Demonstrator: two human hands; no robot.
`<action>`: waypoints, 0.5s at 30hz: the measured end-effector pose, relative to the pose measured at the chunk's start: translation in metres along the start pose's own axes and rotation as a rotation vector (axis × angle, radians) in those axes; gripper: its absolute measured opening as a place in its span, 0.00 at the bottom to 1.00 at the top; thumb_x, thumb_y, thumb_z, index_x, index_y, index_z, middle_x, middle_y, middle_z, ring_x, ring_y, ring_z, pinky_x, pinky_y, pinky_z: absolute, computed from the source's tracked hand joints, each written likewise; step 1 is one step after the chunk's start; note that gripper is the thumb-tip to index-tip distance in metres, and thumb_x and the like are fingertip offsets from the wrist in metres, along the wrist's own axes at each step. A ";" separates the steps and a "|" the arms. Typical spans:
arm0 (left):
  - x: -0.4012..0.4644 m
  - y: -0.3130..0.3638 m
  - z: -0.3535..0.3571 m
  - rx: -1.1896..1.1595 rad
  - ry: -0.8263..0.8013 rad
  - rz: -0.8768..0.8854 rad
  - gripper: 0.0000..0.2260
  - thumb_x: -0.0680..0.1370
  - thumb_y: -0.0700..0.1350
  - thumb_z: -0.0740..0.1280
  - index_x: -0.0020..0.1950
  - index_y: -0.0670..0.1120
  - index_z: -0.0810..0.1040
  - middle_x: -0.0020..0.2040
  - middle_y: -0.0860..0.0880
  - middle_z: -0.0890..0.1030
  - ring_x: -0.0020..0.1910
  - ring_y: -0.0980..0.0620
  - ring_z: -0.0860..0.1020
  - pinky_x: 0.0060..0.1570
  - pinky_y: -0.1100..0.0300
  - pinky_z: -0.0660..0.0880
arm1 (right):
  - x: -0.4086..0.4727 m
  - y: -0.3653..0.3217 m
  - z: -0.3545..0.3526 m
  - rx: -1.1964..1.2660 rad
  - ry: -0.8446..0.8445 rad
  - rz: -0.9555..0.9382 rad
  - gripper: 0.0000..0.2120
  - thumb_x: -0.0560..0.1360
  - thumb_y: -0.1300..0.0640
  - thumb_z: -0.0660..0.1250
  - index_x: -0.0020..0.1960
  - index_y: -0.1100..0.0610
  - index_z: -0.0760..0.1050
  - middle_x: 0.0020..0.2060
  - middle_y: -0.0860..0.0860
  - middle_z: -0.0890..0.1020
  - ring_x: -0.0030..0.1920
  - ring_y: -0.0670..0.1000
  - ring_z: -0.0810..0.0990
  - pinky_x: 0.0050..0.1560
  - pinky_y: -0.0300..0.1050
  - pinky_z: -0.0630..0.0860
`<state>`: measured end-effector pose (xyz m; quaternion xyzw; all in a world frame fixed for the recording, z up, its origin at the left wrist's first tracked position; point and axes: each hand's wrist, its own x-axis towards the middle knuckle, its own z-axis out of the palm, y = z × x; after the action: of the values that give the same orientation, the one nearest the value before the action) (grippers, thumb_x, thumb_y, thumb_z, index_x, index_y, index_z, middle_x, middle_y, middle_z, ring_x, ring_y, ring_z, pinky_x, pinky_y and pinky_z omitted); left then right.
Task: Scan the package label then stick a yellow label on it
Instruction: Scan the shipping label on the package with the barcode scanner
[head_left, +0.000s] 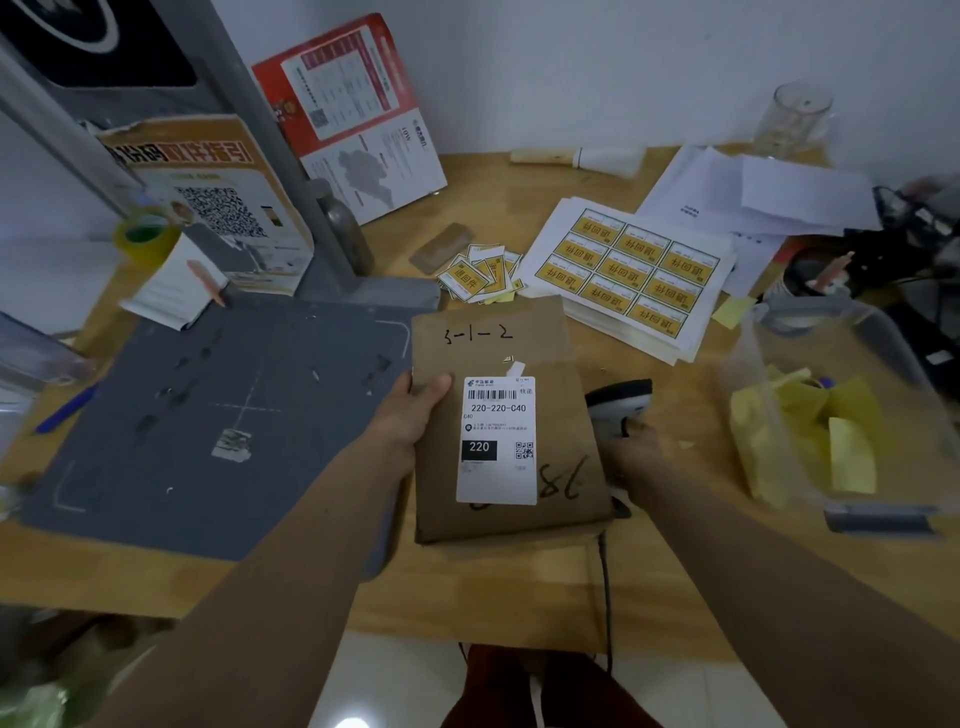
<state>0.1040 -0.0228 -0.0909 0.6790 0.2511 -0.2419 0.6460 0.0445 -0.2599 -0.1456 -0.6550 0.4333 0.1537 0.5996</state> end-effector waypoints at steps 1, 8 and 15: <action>0.001 -0.001 -0.001 -0.003 -0.007 0.002 0.20 0.77 0.48 0.68 0.68 0.49 0.70 0.59 0.46 0.80 0.53 0.46 0.79 0.52 0.49 0.77 | -0.004 -0.002 -0.004 0.013 -0.035 -0.018 0.24 0.72 0.69 0.67 0.66 0.64 0.65 0.43 0.56 0.74 0.39 0.56 0.74 0.48 0.55 0.74; 0.004 0.012 -0.007 0.095 -0.076 -0.097 0.30 0.71 0.50 0.74 0.70 0.54 0.66 0.62 0.48 0.77 0.58 0.44 0.76 0.55 0.42 0.75 | -0.030 -0.060 -0.023 0.104 -0.046 -0.112 0.05 0.74 0.63 0.67 0.48 0.61 0.72 0.32 0.56 0.74 0.29 0.52 0.73 0.31 0.44 0.73; -0.016 0.028 0.002 0.157 -0.182 0.001 0.25 0.65 0.34 0.77 0.59 0.45 0.76 0.56 0.42 0.83 0.53 0.43 0.81 0.54 0.45 0.78 | -0.075 -0.094 -0.003 -0.013 -0.202 -0.307 0.12 0.73 0.61 0.69 0.55 0.55 0.72 0.45 0.54 0.75 0.44 0.53 0.75 0.36 0.45 0.78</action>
<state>0.1104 -0.0265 -0.0594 0.7030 0.1714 -0.3210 0.6110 0.0714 -0.2433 -0.0293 -0.6986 0.2650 0.1283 0.6522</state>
